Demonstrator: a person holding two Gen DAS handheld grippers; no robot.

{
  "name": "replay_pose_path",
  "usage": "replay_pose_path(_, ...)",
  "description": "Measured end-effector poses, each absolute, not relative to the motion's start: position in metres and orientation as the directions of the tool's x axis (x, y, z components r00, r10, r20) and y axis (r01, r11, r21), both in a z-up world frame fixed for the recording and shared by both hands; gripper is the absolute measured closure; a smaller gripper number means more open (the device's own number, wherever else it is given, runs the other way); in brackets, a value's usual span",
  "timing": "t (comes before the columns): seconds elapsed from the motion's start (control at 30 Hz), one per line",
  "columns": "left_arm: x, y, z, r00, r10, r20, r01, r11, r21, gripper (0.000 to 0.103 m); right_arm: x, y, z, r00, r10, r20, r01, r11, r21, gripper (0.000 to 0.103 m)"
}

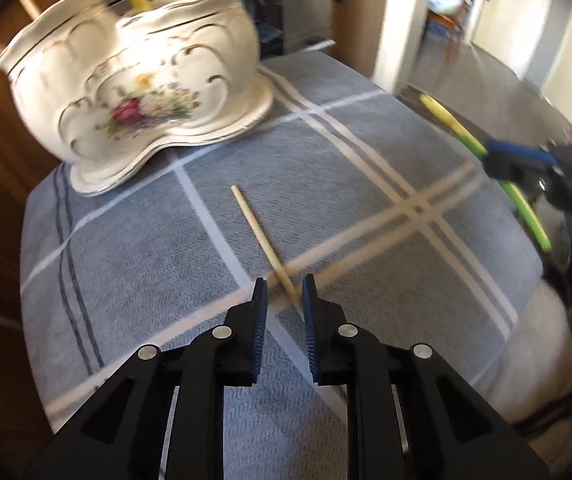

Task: Organize utensils

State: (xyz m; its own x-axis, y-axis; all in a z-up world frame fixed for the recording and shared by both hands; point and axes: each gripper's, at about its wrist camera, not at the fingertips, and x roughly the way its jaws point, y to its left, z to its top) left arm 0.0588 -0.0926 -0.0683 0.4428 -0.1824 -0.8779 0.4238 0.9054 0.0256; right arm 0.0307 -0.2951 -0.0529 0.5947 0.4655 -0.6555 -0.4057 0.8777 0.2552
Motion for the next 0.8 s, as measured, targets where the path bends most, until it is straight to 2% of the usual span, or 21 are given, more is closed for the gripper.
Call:
replay_pose_path(0.13,0.062,-0.081,-0.07,0.502,-0.195,-0.842,0.344,0.939,-0.012,0.086,0.026,-0.288,-0.049,0.593,0.471,-0.653,-0.42,0.873,0.249,0.093)
replay_pose_path(0.17,0.062,-0.082,-0.07,0.51,-0.186,-0.84,0.344,0.939,0.001,0.095,0.025,-0.288,-0.048,0.595,0.473,-0.649,-0.422,0.872,0.248,0.093)
replay_pose_path(0.3,0.052,-0.074,-0.068,0.52,-0.213,-0.828,0.366,0.93,-0.009,0.099,0.022,-0.284,-0.04,0.614,0.479,-0.627,-0.431,0.869,0.241,0.093)
replay_pose_path(0.47,0.031,-0.055,-0.056,0.574,-0.286,-0.768,0.394,0.918,-0.047,0.099,0.023,-0.277,-0.031,0.632,0.495,-0.597,-0.439,0.863,0.25,0.093)
replay_pose_path(0.6,0.016,-0.035,-0.041,0.626,-0.335,-0.704,0.405,0.911,-0.074,0.099,0.027,-0.269,-0.024,0.641,0.518,-0.567,-0.451,0.851,0.268,0.093)
replay_pose_path(0.8,0.015,-0.001,0.006,0.758,-0.386,-0.526,0.391,0.914,-0.108,0.099,0.049,-0.248,0.007,0.68,0.546,-0.489,-0.478,0.836,0.27,0.093)
